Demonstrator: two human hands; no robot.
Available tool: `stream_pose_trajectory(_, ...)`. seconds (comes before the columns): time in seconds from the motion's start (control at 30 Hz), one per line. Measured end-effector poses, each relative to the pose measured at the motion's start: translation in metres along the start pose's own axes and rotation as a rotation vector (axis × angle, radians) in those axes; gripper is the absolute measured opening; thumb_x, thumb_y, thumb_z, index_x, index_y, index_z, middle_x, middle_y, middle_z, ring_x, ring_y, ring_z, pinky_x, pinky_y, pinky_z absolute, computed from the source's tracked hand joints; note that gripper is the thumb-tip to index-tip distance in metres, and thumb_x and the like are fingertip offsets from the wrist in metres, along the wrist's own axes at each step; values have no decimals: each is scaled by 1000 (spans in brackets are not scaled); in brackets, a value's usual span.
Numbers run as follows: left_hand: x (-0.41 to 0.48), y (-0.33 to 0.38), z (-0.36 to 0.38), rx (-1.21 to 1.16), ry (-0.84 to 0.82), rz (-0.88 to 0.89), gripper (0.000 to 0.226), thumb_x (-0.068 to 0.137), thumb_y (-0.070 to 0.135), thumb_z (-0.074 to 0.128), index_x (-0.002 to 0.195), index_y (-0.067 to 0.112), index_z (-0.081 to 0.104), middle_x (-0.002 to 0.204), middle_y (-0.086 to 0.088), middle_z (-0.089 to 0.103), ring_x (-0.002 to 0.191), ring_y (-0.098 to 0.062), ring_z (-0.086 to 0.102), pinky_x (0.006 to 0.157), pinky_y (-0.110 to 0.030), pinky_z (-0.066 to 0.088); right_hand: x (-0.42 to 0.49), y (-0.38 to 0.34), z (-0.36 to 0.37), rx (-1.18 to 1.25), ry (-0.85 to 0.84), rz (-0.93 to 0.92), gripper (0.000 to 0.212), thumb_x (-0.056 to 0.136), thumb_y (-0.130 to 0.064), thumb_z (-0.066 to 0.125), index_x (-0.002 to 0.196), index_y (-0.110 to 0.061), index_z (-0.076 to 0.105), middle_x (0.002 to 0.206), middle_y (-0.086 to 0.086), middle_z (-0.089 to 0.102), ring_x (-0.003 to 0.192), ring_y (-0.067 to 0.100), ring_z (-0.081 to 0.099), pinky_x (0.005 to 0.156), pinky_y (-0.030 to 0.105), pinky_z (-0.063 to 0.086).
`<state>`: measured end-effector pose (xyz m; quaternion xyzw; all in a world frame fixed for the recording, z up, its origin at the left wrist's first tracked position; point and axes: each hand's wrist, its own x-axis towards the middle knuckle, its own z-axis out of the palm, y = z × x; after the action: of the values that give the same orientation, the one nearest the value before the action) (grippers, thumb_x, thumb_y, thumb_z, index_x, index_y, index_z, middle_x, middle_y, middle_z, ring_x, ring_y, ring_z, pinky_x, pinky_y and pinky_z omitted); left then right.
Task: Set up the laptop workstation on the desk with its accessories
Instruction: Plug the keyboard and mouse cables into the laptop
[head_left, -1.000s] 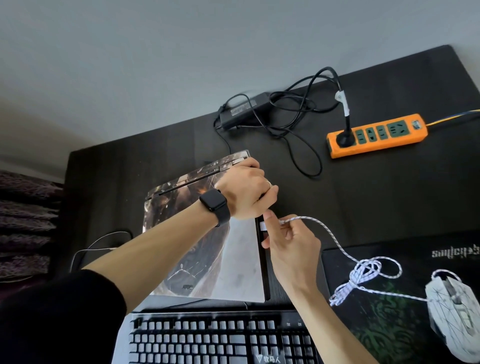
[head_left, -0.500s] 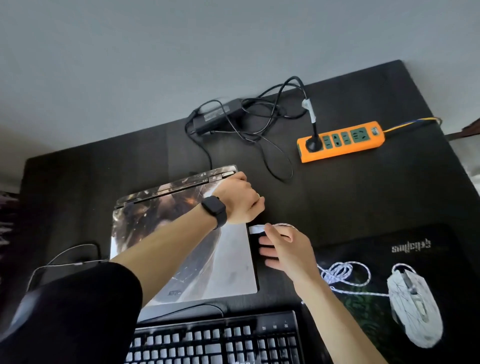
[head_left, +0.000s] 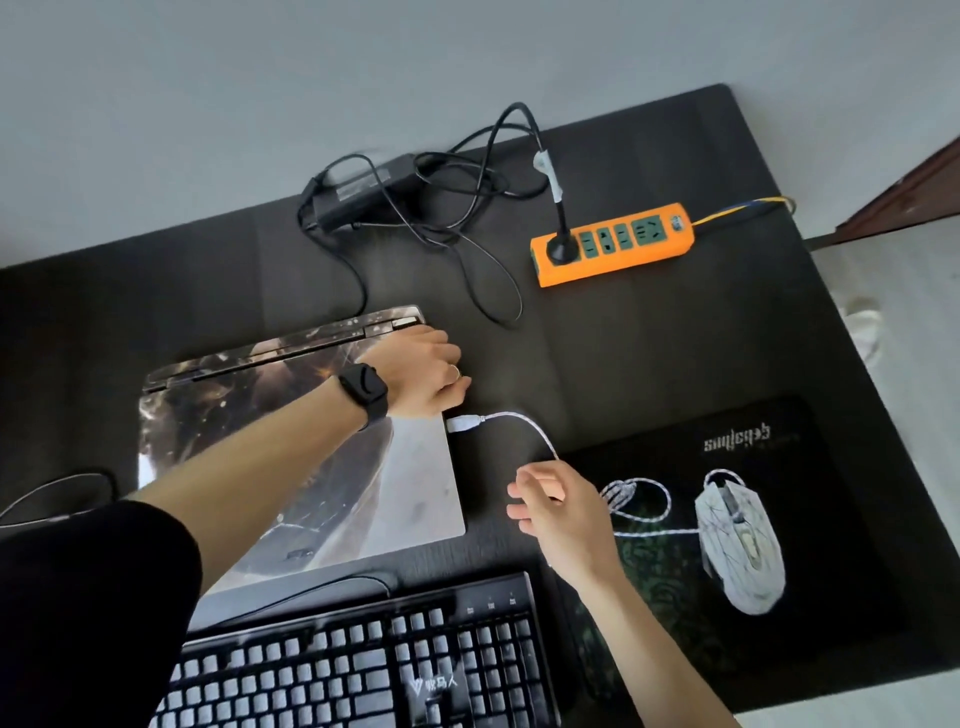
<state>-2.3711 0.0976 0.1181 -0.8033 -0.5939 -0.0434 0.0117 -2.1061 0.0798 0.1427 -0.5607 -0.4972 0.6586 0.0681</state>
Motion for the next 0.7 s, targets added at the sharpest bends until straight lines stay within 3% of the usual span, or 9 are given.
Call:
stream_pose_trajectory(0.13, -9, 7, -11, 28, 14, -52, 25, 91, 24, 49, 75, 14, 64, 59, -1, 58, 67, -29, 58, 62, -33, 48, -10, 14, -9, -11, 33, -71, 6, 99, -21, 63, 100, -20, 69, 91, -2, 77, 77, 11, 76, 86, 48, 60)
stream_pose_trajectory(0.23, -28, 21, -13, 2, -28, -208, 29, 91, 31, 45, 86, 16, 70, 84, -1, 69, 97, -28, 66, 83, -37, 52, -23, 23, -15, -22, 51, -110, 7, 99, -17, 64, 100, -20, 70, 90, -3, 77, 79, 11, 77, 86, 46, 60)
stream_pose_trajectory(0.3, -44, 47, -12, -73, -76, -354, 36, 89, 40, 43, 102, 20, 71, 111, 0, 69, 123, -26, 58, 102, -41, 45, -33, 30, -19, -42, 60, -122, 7, 98, -15, 65, 100, -20, 70, 89, -6, 77, 79, 10, 77, 85, 45, 60)
stream_pose_trajectory(0.43, -66, 125, -11, -202, -143, -559, 52, 86, 55, 45, 124, 23, 63, 145, -2, 50, 144, -23, 32, 118, -48, 26, -52, 48, -27, -244, 221, -247, 11, 94, -17, 69, 100, -25, 67, 83, -15, 73, 79, 5, 73, 79, 37, 60)
stream_pose_trajectory(0.53, -74, 173, -8, -251, -174, -615, 62, 83, 63, 50, 130, 23, 59, 158, -7, 32, 149, -26, 23, 118, -58, 19, -59, 59, -46, -540, 513, -449, 27, 85, -15, 76, 110, -20, 67, 111, -5, 67, 102, 18, 61, 86, 34, 54)
stream_pose_trajectory(0.63, -74, 208, -9, -238, -223, -577, 70, 80, 73, 47, 132, 27, 57, 158, -6, 32, 149, -30, 22, 115, -67, 10, -55, 66, -82, -708, 739, -302, 51, 78, -19, 78, 126, -16, 61, 142, 10, 51, 128, 34, 45, 101, 51, 43)
stream_pose_trajectory(0.7, -77, 226, -10, -216, -274, -477, 80, 77, 81, 43, 136, 28, 53, 159, -5, 32, 150, -31, 20, 112, -71, 8, -51, 73, -104, -717, 722, -169, 69, 76, -20, 79, 139, -19, 51, 153, 11, 39, 138, 37, 35, 105, 57, 39)
